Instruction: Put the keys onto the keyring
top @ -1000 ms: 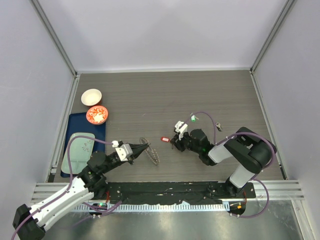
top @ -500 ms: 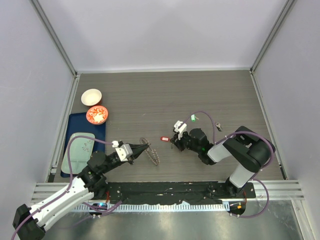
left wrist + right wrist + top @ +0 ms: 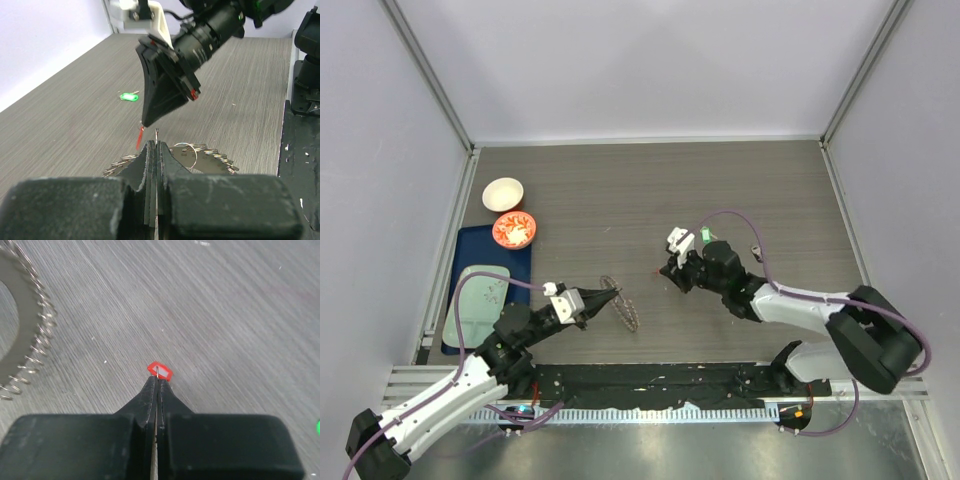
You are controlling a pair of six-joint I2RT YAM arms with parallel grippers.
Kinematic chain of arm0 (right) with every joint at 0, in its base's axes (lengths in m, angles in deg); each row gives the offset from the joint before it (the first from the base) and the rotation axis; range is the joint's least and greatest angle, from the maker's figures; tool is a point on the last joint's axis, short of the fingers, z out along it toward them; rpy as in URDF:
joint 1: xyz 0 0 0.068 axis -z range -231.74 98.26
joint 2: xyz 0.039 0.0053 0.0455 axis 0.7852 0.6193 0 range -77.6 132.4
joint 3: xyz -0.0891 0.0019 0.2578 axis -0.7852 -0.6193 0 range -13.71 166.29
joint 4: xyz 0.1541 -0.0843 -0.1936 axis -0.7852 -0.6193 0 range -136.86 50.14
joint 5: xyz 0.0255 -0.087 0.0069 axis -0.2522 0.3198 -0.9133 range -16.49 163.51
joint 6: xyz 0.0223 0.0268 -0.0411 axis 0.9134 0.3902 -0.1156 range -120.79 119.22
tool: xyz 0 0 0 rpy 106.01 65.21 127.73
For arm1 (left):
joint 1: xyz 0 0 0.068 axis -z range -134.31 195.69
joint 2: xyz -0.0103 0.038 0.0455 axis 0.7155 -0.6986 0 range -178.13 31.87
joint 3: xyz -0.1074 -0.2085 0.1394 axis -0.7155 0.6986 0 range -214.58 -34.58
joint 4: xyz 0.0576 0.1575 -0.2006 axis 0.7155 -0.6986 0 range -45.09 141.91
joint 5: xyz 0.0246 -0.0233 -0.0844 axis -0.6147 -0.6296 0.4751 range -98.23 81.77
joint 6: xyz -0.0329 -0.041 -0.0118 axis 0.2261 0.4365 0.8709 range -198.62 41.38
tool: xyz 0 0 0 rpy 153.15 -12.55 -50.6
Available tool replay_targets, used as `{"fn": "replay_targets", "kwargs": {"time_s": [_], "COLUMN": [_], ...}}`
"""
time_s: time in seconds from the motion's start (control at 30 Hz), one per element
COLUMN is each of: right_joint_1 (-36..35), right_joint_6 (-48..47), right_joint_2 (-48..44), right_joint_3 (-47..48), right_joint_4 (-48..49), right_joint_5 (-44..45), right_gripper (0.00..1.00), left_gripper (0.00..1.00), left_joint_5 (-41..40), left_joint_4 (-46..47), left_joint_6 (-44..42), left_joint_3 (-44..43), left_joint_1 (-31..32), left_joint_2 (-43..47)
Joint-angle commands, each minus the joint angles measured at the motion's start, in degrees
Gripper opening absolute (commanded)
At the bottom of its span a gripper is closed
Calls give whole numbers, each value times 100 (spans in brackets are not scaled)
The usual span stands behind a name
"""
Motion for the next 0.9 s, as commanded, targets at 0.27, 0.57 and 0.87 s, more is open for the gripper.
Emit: {"fn": "replay_targets", "kwargs": {"time_s": [0.27,0.57,0.87], "right_joint_1": [-444,-1323,-2140], "right_joint_6": [-642,-1695,-2408], "right_joint_2": [-1559,-1402,-1111], "right_joint_3": [2001,3470,3594], "right_joint_4": [-4322,-6433,-6662], "right_joint_5": [167,660,616], "right_gripper": [1,1,1], "left_gripper": [0,0,0], "left_joint_5": [350,1036,1572], "left_joint_4": [420,525,675], "left_joint_6": [-78,-105,-175], "left_joint_3": [-182,-322,-375], "left_joint_1": [21,12,21], "left_joint_2": [-188,-688,-1058]}}
